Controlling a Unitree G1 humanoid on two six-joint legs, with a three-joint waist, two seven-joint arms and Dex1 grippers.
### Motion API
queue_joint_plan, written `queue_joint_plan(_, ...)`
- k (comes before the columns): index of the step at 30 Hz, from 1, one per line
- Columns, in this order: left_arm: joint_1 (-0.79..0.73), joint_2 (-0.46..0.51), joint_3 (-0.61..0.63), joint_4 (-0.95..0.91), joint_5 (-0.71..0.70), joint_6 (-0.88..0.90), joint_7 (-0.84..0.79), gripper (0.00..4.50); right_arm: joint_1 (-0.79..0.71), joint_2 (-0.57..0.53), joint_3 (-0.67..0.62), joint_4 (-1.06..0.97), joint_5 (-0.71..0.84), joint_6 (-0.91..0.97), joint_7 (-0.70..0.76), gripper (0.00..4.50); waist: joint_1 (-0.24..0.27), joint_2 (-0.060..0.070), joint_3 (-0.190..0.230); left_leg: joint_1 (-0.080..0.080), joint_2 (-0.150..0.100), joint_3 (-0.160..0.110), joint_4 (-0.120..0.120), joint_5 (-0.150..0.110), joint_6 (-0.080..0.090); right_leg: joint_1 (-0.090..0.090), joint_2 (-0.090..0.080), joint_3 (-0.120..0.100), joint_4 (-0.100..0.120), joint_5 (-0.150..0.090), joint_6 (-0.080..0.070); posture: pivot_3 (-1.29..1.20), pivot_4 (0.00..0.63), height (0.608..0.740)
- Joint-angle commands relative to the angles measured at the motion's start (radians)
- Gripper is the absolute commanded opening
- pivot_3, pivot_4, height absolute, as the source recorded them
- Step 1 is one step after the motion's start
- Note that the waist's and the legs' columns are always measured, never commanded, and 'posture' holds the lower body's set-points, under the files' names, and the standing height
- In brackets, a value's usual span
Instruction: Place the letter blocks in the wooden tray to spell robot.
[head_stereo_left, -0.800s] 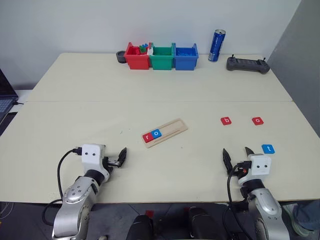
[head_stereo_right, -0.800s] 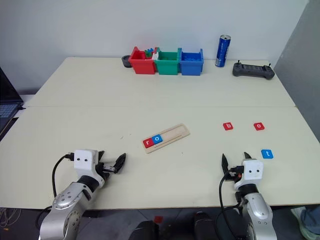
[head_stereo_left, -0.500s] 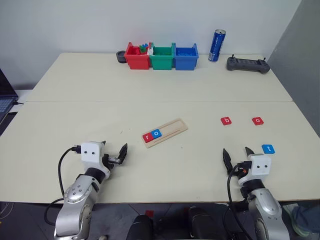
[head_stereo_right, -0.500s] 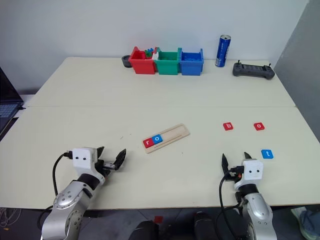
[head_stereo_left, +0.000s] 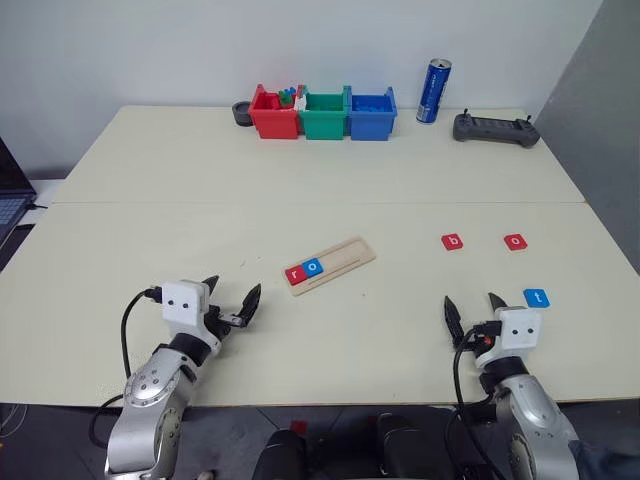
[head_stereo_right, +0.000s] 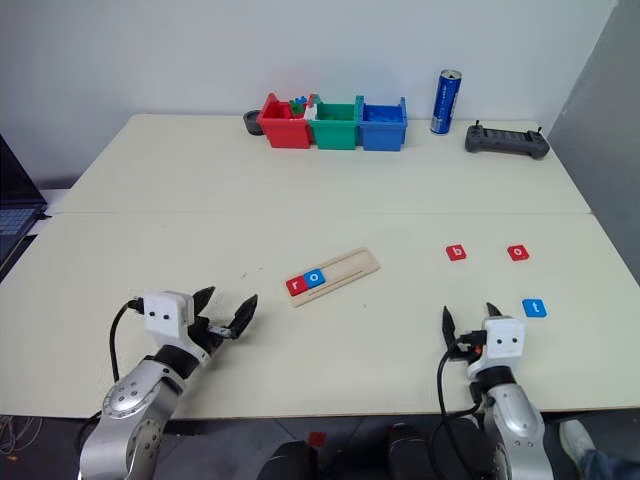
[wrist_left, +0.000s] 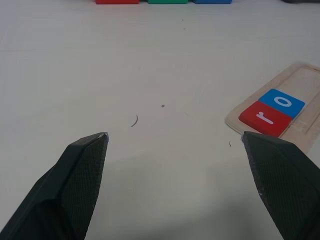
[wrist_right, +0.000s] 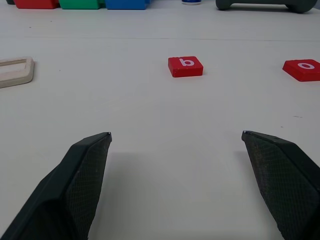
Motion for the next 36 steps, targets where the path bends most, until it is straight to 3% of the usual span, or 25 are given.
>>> queue_joint_plan(1,-0.007,0.019,0.007,-0.025,-0.011,-0.004,-0.019,4.50,0.001,0.001,-0.003,-0.010,0.005,-0.019,0.000,4.44,0.000,0.000,0.000,0.000,0.000,0.000,0.000,0.000,0.000,0.000,0.000,0.000,0.000,0.000,0.000,0.00,0.150,0.740)
queue_joint_plan(8,-0.062,0.084,-0.028,-0.023,-0.029,0.013,-0.124,4.50,0.014,-0.017,0.018,-0.052,-0.004,-0.015,0.026,4.44,0.000,0.000,0.000,0.000,0.000,0.000,0.000,0.000,0.000,0.000,0.000,0.000,0.000,0.000,0.000,0.00,0.150,0.740)
queue_joint_plan(11,-0.109,0.132,-0.046,0.001,-0.054,0.044,-0.201,4.50,0.017,-0.065,0.059,-0.133,0.046,0.046,0.109,4.44,0.000,0.000,0.000,0.000,0.000,0.000,0.000,0.000,0.000,0.000,0.000,0.000,0.000,0.000,0.000,0.00,0.150,0.740)
queue_joint_plan(14,-0.206,0.228,-0.087,0.076,-0.095,0.110,-0.361,4.50,0.005,-0.223,0.151,-0.359,0.209,0.285,0.286,4.44,-0.001,0.001,0.001,0.000,0.000,0.000,0.000,0.000,0.000,0.000,0.000,0.000,0.000,0.000,0.000,0.00,0.150,0.740)
queue_joint_plan(20,-0.330,0.299,-0.162,0.198,-0.097,0.158,-0.515,4.50,-0.049,-0.382,0.174,-0.523,0.336,0.487,0.368,4.44,-0.002,0.000,0.001,-0.001,0.000,-0.002,0.000,0.000,0.000,0.000,0.001,-0.001,0.000,0.000,0.000,0.00,0.150,0.740)
queue_joint_plan(26,-0.428,0.318,-0.254,0.386,-0.007,0.080,-0.610,4.50,-0.074,-0.451,0.177,-0.583,0.381,0.551,0.397,4.44,0.001,-0.001,0.002,-0.001,0.000,-0.002,0.000,0.000,0.000,0.000,0.001,-0.002,0.000,0.000,0.000,0.00,0.150,0.740)
queue_joint_plan(36,-0.545,0.286,-0.305,0.625,0.098,-0.101,-0.682,4.50,-0.031,-0.443,0.185,-0.603,0.358,0.524,0.390,4.44,0.002,-0.001,0.002,-0.001,0.000,-0.002,0.000,0.000,0.000,0.000,0.001,-0.002,0.000,0.000,0.000,0.00,0.150,0.740)
